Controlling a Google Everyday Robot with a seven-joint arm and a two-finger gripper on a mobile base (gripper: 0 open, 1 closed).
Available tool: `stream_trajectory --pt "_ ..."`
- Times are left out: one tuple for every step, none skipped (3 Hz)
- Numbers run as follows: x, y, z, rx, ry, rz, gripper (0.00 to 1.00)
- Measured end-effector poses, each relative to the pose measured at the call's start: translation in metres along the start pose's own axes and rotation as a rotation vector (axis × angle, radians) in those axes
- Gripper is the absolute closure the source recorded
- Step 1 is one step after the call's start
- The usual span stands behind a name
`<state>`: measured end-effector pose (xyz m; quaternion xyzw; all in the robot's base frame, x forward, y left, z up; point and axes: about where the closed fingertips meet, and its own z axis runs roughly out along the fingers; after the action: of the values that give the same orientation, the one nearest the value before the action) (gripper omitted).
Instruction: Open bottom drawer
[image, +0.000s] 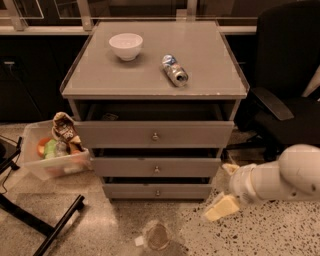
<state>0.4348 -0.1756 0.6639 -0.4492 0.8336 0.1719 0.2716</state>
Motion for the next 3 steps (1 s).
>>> stream_trajectory --pt "0.009 0.020 0.081 -0.058 -0.122 0.058 0.00" --pt "0.011 0.008 0.103 -0.028 -0.155 0.088 0.00" --pt "0.011 0.008 0.110 -0.043 -0.157 0.087 0.00"
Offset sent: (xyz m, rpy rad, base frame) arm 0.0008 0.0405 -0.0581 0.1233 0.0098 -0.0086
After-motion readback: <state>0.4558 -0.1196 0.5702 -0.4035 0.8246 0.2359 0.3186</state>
